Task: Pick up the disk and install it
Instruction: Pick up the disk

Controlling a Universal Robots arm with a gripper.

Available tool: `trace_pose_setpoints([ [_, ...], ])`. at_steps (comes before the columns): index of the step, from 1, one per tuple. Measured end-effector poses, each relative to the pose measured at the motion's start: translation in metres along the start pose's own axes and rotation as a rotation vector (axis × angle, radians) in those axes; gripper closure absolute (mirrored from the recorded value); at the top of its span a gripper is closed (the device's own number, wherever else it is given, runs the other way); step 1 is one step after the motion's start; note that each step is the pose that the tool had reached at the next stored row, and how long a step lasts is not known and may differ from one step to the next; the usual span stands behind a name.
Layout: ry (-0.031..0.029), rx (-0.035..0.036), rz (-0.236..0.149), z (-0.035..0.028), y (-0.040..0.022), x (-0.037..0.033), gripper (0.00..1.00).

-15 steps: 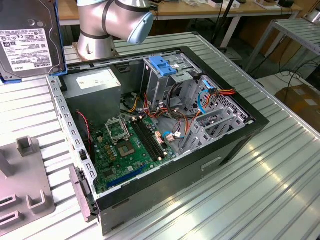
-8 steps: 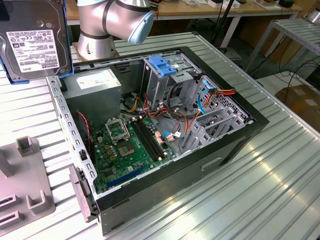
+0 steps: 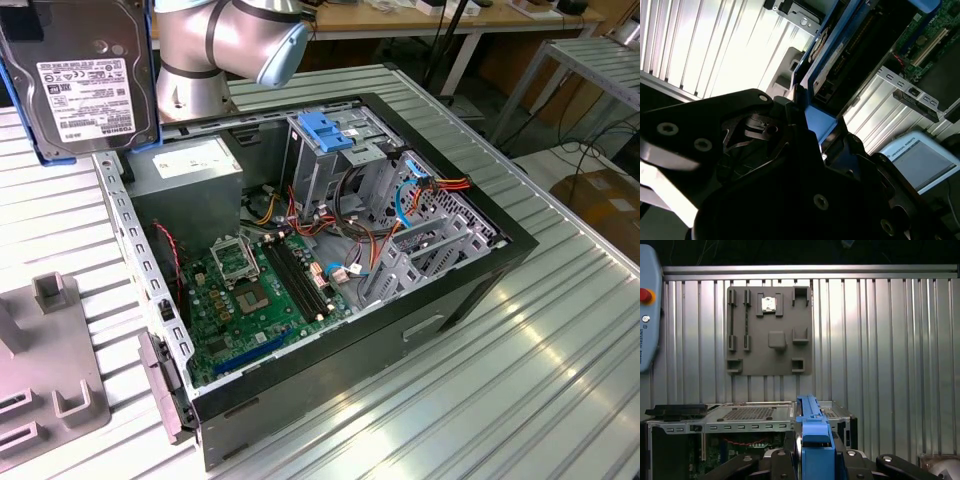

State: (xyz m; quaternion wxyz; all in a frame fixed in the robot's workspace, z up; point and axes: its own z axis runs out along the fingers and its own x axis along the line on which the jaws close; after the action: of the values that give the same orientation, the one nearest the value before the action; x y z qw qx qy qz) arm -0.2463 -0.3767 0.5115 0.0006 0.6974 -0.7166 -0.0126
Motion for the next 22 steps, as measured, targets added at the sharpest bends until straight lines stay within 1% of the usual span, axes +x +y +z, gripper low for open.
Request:
trace_pose_setpoints([
  [4,0.0000,0.0000,0.000,0.0000,-0.0058,-0.0002,0.63],
  [5,0.0000,0.0000,0.000,0.0000,-0.0092,-0.0003,0.63],
  [7,0.0000,0.0000,0.000,0.0000,-0.0132,-0.0004,0.63],
  [16,0.0001,-0.0001,0.000,0.0000,-0.0256,-0.0007,0.63],
  [18,0.0000,0.0000,0.000,0.0001,-0.0296,-0.0008,0.63],
  [22,0.0000,0.0000,0.000,0.0001,-0.0356,-0.0010,0.63],
])
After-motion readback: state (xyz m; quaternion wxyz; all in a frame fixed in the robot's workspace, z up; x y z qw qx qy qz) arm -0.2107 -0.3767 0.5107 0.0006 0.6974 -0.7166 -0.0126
